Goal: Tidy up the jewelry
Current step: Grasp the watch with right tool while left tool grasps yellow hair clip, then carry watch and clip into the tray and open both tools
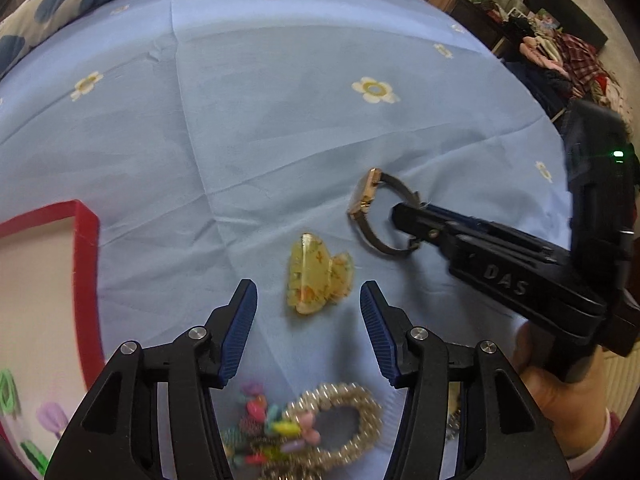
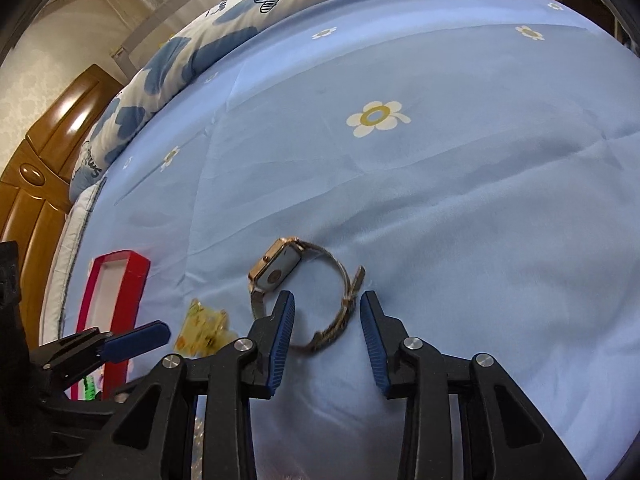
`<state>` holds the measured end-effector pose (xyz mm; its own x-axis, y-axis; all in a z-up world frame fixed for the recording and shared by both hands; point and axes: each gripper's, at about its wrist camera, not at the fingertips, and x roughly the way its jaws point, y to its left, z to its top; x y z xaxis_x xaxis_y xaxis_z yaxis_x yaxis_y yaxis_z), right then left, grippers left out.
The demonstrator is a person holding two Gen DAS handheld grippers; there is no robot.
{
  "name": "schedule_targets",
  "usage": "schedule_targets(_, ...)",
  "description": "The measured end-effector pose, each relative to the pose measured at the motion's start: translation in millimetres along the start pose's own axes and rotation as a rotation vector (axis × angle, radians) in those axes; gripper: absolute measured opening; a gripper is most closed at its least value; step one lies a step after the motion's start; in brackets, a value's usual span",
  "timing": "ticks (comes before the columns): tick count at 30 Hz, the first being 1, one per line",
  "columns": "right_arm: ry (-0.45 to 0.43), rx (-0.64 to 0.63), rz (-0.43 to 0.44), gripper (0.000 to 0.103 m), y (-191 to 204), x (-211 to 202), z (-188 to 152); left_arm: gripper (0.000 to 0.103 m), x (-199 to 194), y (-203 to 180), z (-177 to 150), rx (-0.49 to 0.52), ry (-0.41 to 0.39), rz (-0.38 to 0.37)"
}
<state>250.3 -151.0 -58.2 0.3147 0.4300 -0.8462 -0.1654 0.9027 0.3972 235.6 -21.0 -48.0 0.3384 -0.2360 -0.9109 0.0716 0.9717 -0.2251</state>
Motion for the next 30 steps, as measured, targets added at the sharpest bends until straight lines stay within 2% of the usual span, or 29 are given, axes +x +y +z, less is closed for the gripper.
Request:
schedule_targets(1,-0.001,-0.001,-0.006,0.024,0,0,1,0.051,3,2,0,-0.008,0.0,0.001)
schedule_targets(2,-0.003,-0.002,-0.012,0.016,-2,1,2,0.044,4,4,1,-0.013,-0.001,-0.001)
schedule_targets(3,-0.005,-0.001,-0.017,0.014,-3,1,2,0.033,6,5,1,-0.015,0.0,-0.002)
schedule_targets(4,-0.006,0.003,-0.017,0.012,-5,1,1,0.028,7,6,1,-0.017,0.003,-0.004)
schedule_targets(10,-0.032,0.007,-0.002,0.007,-7,-4,0,0.027,1,7,-1,-0.012,-0.02,-0.023)
schedule_targets(18,-0.051,0.008,0.054,0.007,4,-25,-12,0.027,-34,21,-16,-0.036,-0.067,-0.051)
schedule_targets(30,-0.059,-0.034,0.133,0.007,54,-43,-28,0.027,-88,61,-55,-0.111,-0.136,-0.009)
